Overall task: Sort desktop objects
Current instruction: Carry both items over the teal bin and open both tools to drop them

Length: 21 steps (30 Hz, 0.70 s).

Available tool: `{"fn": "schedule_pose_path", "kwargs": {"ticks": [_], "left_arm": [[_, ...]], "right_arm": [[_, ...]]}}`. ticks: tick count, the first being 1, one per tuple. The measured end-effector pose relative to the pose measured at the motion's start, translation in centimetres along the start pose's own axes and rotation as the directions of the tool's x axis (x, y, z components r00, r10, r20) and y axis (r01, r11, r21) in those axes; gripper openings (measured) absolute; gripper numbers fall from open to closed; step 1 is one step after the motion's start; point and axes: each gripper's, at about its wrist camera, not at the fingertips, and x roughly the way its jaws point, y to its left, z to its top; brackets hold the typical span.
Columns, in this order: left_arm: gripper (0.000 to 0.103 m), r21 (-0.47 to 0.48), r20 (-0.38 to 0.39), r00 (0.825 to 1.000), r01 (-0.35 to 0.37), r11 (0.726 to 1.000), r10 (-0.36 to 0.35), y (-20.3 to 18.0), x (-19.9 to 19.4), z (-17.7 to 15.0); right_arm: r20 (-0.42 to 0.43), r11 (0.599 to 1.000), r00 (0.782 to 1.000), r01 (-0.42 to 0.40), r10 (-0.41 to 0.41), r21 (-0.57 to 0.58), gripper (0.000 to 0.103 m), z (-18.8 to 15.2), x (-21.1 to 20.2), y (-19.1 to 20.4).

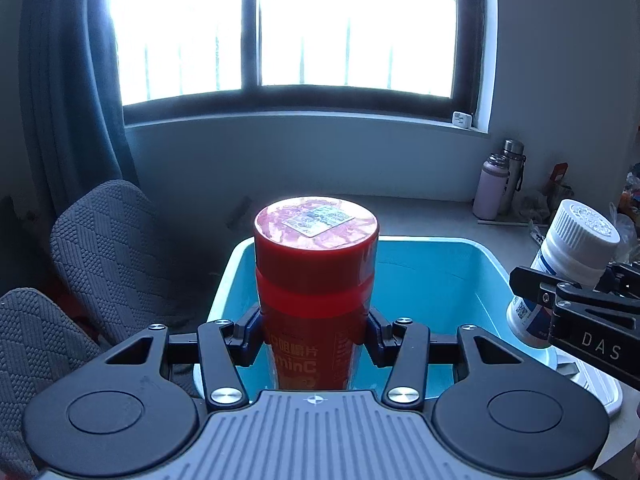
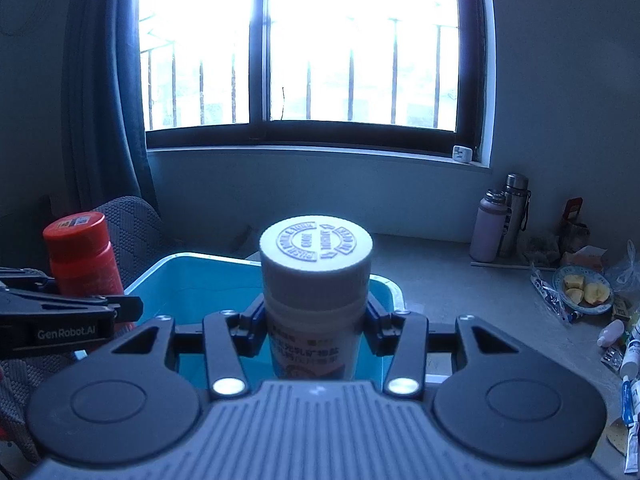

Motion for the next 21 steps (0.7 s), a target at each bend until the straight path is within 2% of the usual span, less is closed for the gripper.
{"fn": "schedule_pose_path", "kwargs": {"ticks": [7, 14, 16, 18, 19, 21], "left_arm": [[0.05, 0.022, -0.042, 0.999, 0.029, 0.999, -0.028, 0.6, 5.3, 0.9], [0.051, 0.01, -0.093, 0.994, 0.064, 0.998, -0.062, 1.5, 9.3, 0.2], [0.053, 0.004, -0.091, 0.993, 0.079, 0.997, -0.078, 1.7, 9.8, 0.2], [0.057, 0.0, -0.083, 0.993, 0.089, 0.996, -0.089, 1.8, 10.0, 0.2], [0.065, 0.001, -0.074, 0.994, 0.084, 0.996, -0.084, 1.9, 9.8, 0.3], [0.072, 0.003, -0.06, 0.995, 0.078, 0.997, -0.077, 1.8, 9.4, 0.4]], "right_arm": [[-0.078, 0.999, 0.996, 0.031, -0.031, -0.012, 0.048, -0.7, 5.1, 0.1], [-0.149, 0.999, 0.988, 0.032, -0.032, -0.003, 0.048, -1.7, 8.1, 0.2], [-0.138, 1.0, 0.99, 0.032, -0.031, 0.0, 0.053, -1.7, 8.2, 0.4], [-0.113, 0.999, 0.992, 0.052, -0.052, 0.0, 0.075, -1.4, 8.1, 0.4], [-0.102, 0.998, 0.993, 0.056, -0.056, 0.001, 0.08, -1.2, 8.0, 0.4], [-0.086, 0.999, 0.995, 0.048, -0.048, 0.002, 0.082, -1.0, 7.7, 0.4]]}}
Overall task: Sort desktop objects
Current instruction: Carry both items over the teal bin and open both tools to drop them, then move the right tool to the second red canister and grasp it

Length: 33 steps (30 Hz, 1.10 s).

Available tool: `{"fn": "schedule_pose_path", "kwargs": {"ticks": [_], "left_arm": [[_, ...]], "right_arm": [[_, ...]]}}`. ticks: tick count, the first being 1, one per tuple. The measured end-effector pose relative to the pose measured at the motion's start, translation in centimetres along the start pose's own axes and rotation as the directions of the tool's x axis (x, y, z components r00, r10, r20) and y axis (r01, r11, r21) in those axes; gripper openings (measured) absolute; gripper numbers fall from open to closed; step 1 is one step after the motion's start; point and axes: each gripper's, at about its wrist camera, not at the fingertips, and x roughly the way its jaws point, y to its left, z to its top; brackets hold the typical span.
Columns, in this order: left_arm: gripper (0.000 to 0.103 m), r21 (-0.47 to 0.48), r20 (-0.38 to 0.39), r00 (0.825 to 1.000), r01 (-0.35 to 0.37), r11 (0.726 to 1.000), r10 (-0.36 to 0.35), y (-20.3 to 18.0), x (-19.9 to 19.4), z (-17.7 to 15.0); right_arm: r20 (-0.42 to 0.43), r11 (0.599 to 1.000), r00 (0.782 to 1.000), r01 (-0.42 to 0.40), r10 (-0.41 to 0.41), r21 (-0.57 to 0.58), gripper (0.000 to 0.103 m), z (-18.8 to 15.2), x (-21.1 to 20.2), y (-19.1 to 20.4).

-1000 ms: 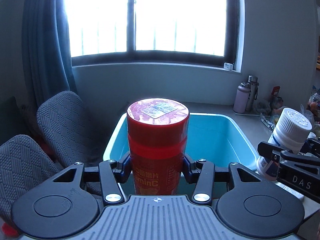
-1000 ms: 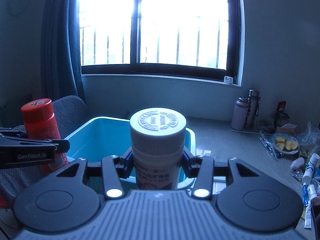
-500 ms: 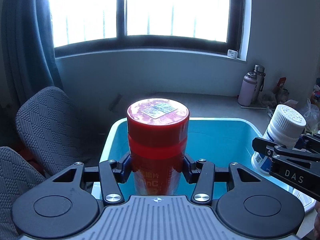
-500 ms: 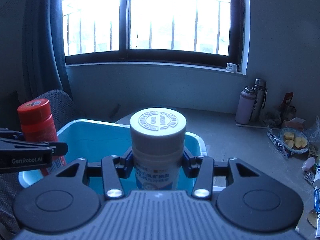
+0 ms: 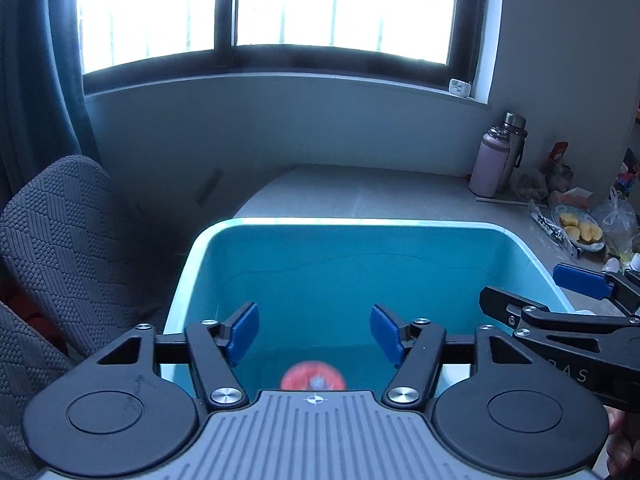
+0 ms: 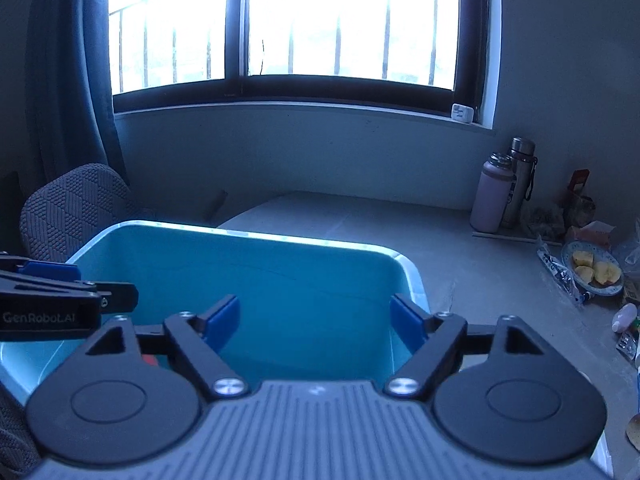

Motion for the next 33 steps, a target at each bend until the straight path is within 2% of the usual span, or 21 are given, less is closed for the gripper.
{"fn": "schedule_pose_path", "kwargs": {"ticks": [6, 11, 17, 23, 33], "left_arm": [[0.075, -0.003, 0.015, 1.0, -0.004, 1.0, 0.004, -1.0, -1.7, -0.3], [0.075, -0.008, 0.066, 0.997, -0.033, 0.999, 0.033, -1.8, -4.8, -1.7], [0.075, -0.029, 0.085, 0.995, -0.052, 0.998, 0.055, -3.2, -8.5, -3.6], [0.077, -0.042, 0.072, 0.995, -0.066, 0.997, 0.069, -4.8, -12.4, -7.8], [0.077, -0.084, 0.01, 0.998, -0.063, 0.994, 0.064, -5.3, -14.9, -17.0]], "right_arm": [[0.027, 1.0, 0.999, -0.02, 0.02, 0.005, 0.082, -0.3, -1.9, -0.5], [0.075, 1.0, 0.997, -0.016, 0.016, -0.005, 0.082, -0.9, -4.3, -0.9], [0.105, 1.0, 0.994, -0.017, 0.016, 0.0, 0.082, -2.5, -8.3, -1.6], [0.085, 1.0, 0.996, -0.015, 0.014, 0.018, 0.083, -5.9, -11.9, -2.2], [0.039, 0.999, 0.999, -0.014, 0.013, 0.033, 0.083, -13.1, -14.5, -2.6]]}}
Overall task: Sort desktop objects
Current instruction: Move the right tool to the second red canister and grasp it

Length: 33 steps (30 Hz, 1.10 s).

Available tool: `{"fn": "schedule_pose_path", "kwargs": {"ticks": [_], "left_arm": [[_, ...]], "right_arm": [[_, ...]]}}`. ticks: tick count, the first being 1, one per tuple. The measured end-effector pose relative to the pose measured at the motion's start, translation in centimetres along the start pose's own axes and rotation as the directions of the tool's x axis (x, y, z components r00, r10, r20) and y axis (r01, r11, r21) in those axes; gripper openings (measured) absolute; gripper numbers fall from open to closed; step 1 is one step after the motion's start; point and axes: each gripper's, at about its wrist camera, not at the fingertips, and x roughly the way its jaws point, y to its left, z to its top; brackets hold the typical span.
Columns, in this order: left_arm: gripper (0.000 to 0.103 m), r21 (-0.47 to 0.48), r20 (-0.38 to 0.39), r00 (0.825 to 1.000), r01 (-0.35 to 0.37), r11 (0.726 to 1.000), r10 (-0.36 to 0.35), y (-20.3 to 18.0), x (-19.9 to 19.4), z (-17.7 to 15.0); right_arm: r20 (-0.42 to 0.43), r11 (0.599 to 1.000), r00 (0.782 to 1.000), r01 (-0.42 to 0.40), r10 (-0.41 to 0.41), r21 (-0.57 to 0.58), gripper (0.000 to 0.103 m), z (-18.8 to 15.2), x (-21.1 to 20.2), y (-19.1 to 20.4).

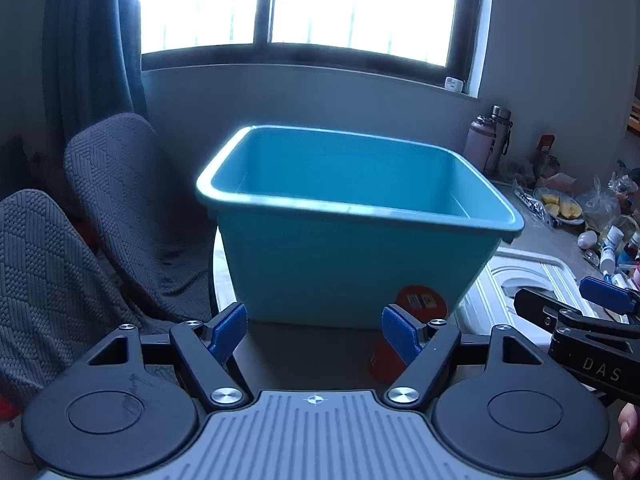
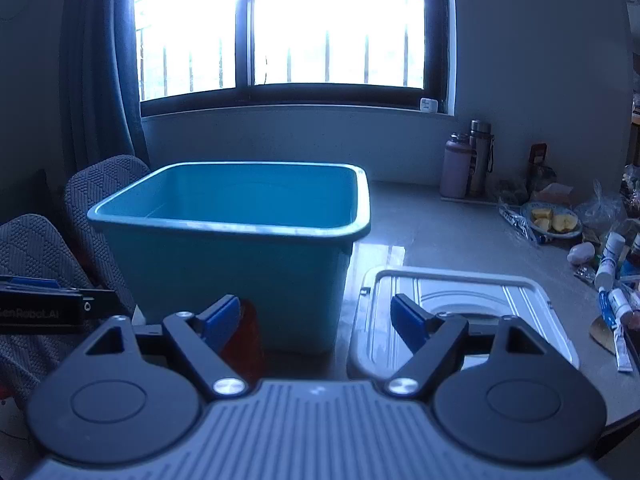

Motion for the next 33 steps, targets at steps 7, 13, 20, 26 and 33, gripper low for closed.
{"fn": "schedule_pose_path", "kwargs": {"ticks": [7, 13, 20, 26, 33], "left_arm": [[0.077, 0.034, -0.006, 1.0, -0.017, 0.999, 0.018, 0.3, -0.4, -5.1], [0.077, 0.041, 0.001, 1.0, -0.025, 0.999, 0.025, 0.2, -0.3, -7.6], [0.077, 0.058, -0.009, 1.0, -0.024, 0.998, 0.025, 0.1, -0.2, -9.0], [0.077, 0.043, -0.005, 0.999, -0.035, 0.998, 0.035, 0.7, -0.3, -9.0], [0.077, 0.023, 0.001, 0.999, -0.053, 0.998, 0.053, 1.8, -0.2, -8.5]], "right_arm": [[-0.011, 1.0, 1.0, 0.001, -0.001, -0.009, 0.083, -3.7, -0.8, 0.5], [-0.008, 0.999, 1.0, 0.021, -0.021, -0.026, 0.083, -6.2, -1.3, 0.6], [-0.026, 0.999, 0.999, 0.024, -0.025, -0.023, 0.083, -8.4, -1.6, 0.8], [-0.03, 1.0, 0.999, 0.014, -0.015, -0.013, 0.083, -8.6, -1.4, 1.5], [-0.031, 1.0, 1.0, -0.006, 0.006, -0.005, 0.083, -8.2, -0.2, 2.4]]}}
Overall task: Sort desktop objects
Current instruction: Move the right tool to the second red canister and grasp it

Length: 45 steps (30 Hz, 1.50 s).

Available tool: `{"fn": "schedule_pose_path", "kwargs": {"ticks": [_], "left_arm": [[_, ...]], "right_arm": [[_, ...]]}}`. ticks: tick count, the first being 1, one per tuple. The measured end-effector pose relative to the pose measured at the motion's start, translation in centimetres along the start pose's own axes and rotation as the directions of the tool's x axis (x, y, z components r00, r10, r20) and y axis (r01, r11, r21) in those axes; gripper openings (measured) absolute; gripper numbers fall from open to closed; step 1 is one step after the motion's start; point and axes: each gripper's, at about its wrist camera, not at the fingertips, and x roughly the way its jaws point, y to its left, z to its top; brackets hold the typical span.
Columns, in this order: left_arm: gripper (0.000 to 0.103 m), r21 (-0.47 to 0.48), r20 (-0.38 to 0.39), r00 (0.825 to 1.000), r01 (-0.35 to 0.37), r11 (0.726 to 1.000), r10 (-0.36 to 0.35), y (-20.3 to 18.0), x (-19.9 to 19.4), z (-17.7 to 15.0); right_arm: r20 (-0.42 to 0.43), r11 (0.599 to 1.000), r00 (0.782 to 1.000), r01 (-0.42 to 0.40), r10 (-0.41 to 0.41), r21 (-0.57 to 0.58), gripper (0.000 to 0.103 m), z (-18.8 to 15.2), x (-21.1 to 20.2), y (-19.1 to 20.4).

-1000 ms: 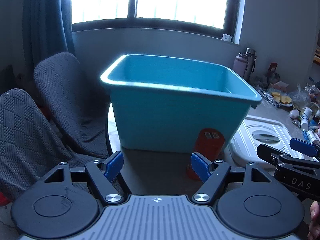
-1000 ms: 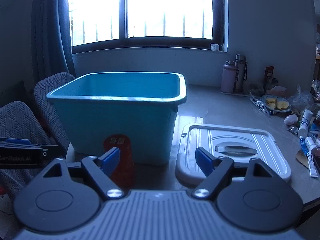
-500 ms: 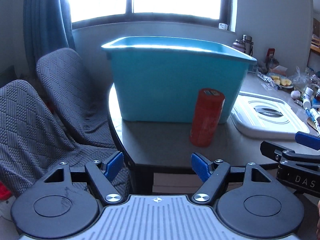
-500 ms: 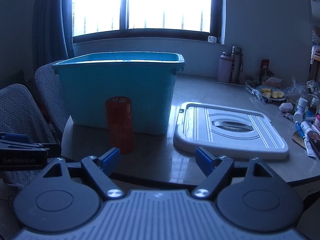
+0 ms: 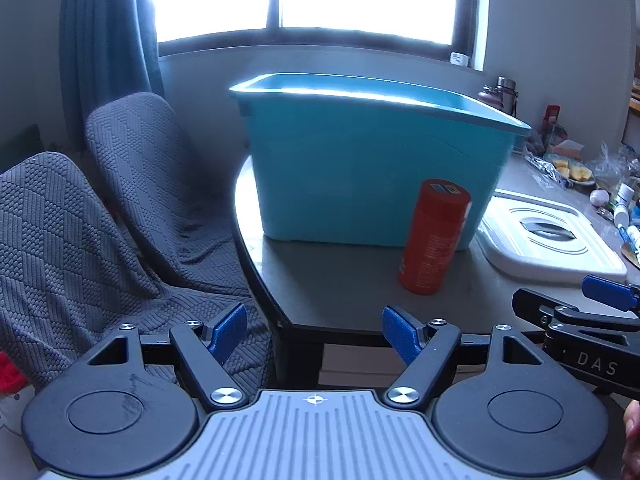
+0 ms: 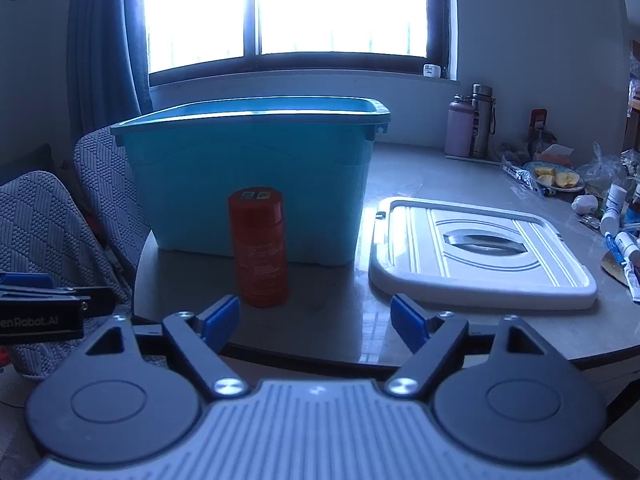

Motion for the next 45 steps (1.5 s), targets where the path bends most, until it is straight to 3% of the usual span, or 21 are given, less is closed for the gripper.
{"fn": "schedule_pose_path", "kwargs": {"ticks": [17, 36, 37, 38, 39, 45], "left_arm": [[0.077, -0.053, -0.008, 0.998, -0.063, 0.997, 0.063, 4.0, 3.3, 2.7], [0.077, -0.037, -0.028, 0.998, -0.062, 0.997, 0.061, 6.2, 9.0, 6.3], [0.077, -0.034, -0.027, 0.998, -0.063, 0.997, 0.062, 6.1, 9.2, 6.5], [0.077, -0.03, -0.026, 0.998, -0.064, 0.997, 0.063, 6.1, 9.3, 6.8], [0.077, -0.03, -0.023, 0.998, -0.066, 0.997, 0.065, 6.1, 9.2, 7.0], [0.077, -0.05, -0.003, 0.997, -0.072, 0.996, 0.072, 6.1, 7.7, 6.2]], "right_arm": [[-0.017, 0.998, 0.999, -0.05, 0.05, -0.03, 0.083, 2.4, 4.9, 3.5], [-0.062, 0.999, 0.997, -0.036, 0.035, -0.021, 0.082, 3.7, 10.9, 4.6], [-0.064, 0.999, 0.997, -0.04, 0.039, -0.019, 0.078, 3.7, 11.1, 4.6], [-0.063, 0.999, 0.997, -0.038, 0.037, -0.017, 0.054, 3.8, 11.2, 4.6], [-0.067, 0.999, 0.997, -0.032, 0.031, -0.018, 0.05, 3.9, 11.3, 4.6], [-0.091, 0.999, 0.995, -0.05, 0.049, -0.006, 0.05, 4.1, 10.3, 4.2]]}}
